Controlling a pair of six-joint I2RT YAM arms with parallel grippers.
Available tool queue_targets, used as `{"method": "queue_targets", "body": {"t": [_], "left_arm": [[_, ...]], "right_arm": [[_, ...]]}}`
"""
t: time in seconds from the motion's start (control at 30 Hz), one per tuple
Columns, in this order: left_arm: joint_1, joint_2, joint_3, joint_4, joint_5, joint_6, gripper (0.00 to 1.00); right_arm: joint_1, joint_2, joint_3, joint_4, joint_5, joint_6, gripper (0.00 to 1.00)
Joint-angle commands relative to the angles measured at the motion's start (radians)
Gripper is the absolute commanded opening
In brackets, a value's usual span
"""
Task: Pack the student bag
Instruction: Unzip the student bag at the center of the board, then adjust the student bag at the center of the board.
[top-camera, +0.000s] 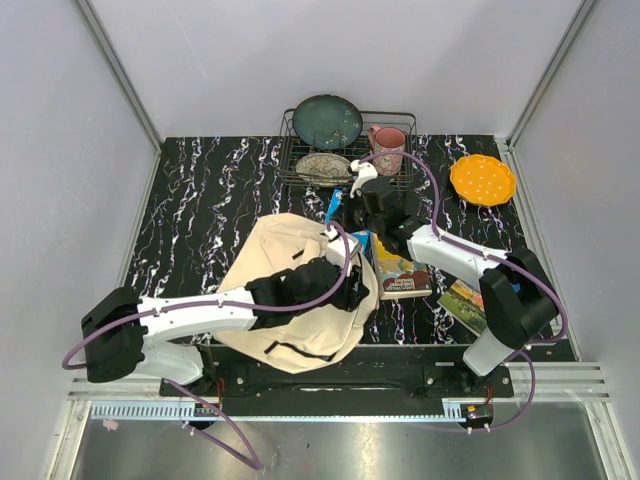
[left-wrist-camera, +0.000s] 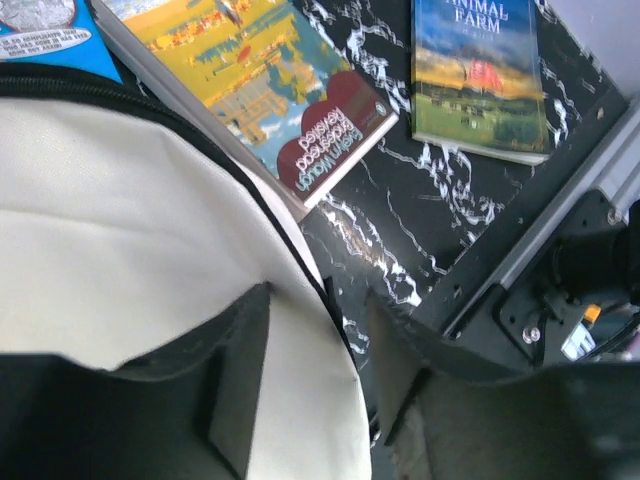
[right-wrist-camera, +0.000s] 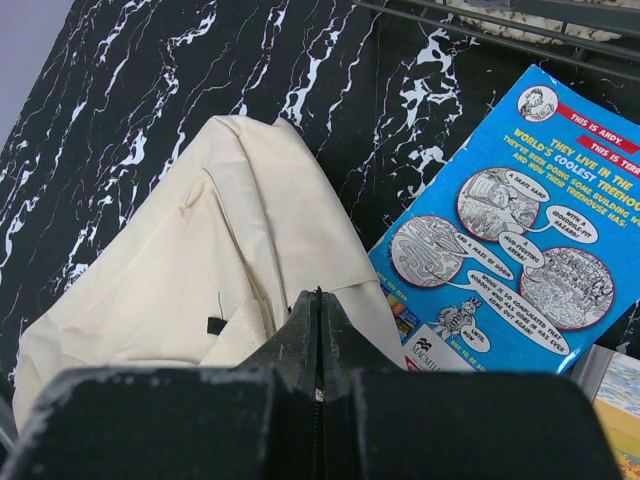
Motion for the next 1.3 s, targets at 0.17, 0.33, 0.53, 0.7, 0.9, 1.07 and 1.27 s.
{"method": "queue_targets", "body": {"t": [0.17,0.33,0.53,0.7,0.9,1.07,1.27], "left_arm": [[0.002,-0.031,0.055,-0.074,-0.139,0.001,0.01],[0.019,-0.056,0.053,-0.144,-0.212,0.021,0.0],[0.151,-0.123,0.061,-0.23,-0.256,0.079,0.0],[0.269,-0.175,0.101,-0.282,-0.256,0.153,0.0],[0.347,-0.197,0.188,-0.33,-0.261,0.218,0.0],[0.384,-0.201,0.276,-0.371,-0.284,0.277,0.0],[0.447,-0.198,0.384,-0.419,-0.259,0.348,0.0]], "right_arm": [[-0.031,-0.059,0.001,0.042,0.005,0.0,0.0],[-0.052,-0.05,0.012,0.034,0.003,0.02,0.01],[-0.078,-0.084,0.03,-0.029,-0.009,0.066,0.79],[-0.103,-0.237,-0.028,-0.139,0.054,0.151,0.87],[-0.094,-0.343,-0.195,-0.156,-0.112,0.436,0.89],[-0.056,-0.36,-0.324,-0.144,-0.127,0.511,0.88],[0.074,-0.222,-0.252,-0.125,-0.111,0.556,0.74]]}}
